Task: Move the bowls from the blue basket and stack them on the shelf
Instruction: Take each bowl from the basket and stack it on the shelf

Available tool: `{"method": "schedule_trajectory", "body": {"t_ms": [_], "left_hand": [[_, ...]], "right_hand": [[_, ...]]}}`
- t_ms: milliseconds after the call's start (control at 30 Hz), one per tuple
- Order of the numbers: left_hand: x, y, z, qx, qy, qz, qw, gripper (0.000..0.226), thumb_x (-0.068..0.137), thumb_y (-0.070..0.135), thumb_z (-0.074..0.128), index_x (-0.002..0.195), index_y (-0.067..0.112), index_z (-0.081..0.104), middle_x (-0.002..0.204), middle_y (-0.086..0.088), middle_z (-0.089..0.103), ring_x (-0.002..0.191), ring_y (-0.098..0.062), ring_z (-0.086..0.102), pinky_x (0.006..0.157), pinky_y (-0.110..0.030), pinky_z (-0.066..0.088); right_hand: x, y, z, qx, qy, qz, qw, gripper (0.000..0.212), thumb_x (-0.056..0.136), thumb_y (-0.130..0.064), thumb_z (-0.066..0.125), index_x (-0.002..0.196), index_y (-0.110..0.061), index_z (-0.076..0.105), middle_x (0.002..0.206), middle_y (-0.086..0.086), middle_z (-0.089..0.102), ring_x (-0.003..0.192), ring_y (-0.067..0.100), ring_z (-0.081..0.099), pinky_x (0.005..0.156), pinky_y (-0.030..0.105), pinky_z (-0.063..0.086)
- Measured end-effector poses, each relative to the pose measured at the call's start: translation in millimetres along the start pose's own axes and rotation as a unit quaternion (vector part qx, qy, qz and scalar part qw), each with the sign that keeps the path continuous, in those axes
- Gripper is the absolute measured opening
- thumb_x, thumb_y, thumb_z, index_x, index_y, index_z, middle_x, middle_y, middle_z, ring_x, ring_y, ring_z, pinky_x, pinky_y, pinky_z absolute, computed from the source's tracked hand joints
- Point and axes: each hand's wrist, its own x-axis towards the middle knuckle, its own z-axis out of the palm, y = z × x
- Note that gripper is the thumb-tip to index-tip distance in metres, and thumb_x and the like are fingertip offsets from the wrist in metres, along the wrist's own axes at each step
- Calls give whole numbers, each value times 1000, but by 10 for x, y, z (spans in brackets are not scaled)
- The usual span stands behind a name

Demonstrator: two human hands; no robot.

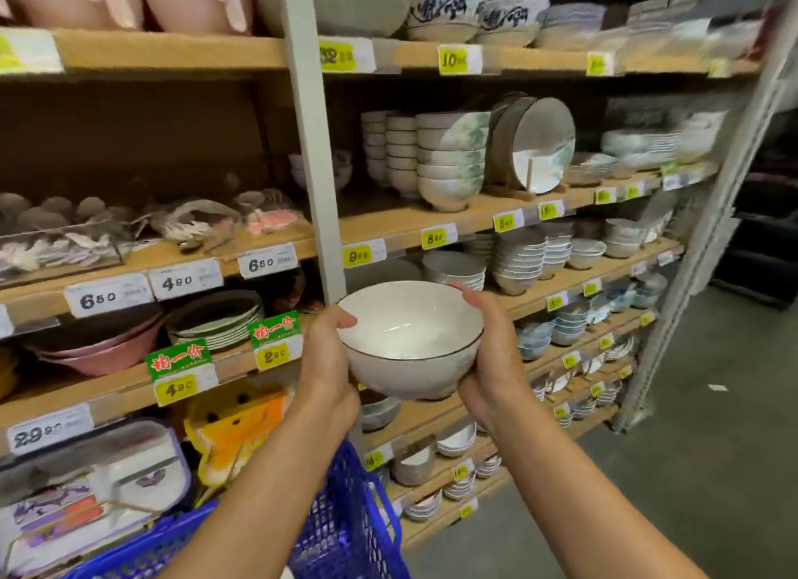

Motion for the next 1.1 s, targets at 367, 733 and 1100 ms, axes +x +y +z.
{"method": "schedule_trajectory", "body": {"t_ms": [367,733,1100], "left_hand": [[6,-314,1194,-50,-46,-19,997,25,78,19,47,91,13,67,74,-7,75,77,-31,64,54,-30,53],[751,-148,1629,-58,-29,17,998,40,78,16,43,109,7,67,107,-16,71,97,-38,62,75,-38,49],[1728,251,1645,-87,4,89,992,30,78,18,45,97,12,67,78,-4,76,88,-30,67,54,-34,58]], "right_hand": [[327,-931,-754,-36,26,-30,999,33,94,-24,45,122,-23,62,117,6,68,104,27,64,68,33,52],[1210,-1170,-676,-49,4,-20,999,29,94,-21,44,114,-25,64,112,5,69,102,25,64,69,33,51],[2344,-1079,-146,-65,-54,0,996,33,92,-24,44,117,-28,65,114,1,69,103,22,64,71,33,51]]}}
